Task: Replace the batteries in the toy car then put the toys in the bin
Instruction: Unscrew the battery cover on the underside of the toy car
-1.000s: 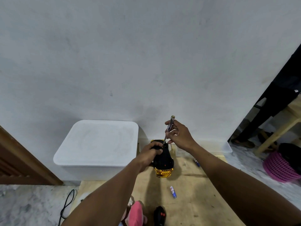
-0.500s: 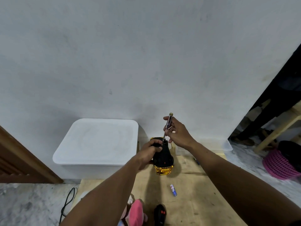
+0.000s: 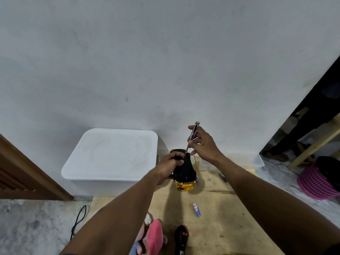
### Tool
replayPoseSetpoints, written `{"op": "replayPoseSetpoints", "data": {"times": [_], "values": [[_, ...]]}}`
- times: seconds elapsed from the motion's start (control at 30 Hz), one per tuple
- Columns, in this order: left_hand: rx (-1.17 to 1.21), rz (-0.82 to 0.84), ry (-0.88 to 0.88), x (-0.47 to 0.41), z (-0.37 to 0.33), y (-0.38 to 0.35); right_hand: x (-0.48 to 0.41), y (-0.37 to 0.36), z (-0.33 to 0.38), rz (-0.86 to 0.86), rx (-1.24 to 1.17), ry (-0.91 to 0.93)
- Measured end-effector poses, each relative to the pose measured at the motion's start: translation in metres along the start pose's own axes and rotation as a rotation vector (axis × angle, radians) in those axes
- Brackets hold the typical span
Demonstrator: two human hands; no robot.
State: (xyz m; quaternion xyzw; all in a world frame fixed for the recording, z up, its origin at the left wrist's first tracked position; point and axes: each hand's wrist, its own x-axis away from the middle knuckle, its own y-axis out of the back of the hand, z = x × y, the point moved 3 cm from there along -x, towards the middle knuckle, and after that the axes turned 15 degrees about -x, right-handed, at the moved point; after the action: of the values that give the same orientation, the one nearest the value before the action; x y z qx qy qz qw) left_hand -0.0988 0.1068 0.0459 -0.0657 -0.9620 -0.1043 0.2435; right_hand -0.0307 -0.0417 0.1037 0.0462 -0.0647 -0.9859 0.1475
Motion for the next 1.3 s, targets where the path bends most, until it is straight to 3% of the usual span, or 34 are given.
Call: {"op": "replayPoseSetpoints", "data": {"times": [0.73,0.87,1.3], "values": [[0.0,0.011,0.006,0.001,0.002,-0.002,0.004,-0.003,0.008,0.088,0.048,0.025],[0.023,0.014,0.02,0.002,0.003,-0.004,0.005,-0.003,0.012,0.062,0.167,0.113],[-0.008,-0.156,-0.097,0.005,-0.003,-0.002,0.007,-0.005,0.03,-0.179,0.07,0.348]]}}
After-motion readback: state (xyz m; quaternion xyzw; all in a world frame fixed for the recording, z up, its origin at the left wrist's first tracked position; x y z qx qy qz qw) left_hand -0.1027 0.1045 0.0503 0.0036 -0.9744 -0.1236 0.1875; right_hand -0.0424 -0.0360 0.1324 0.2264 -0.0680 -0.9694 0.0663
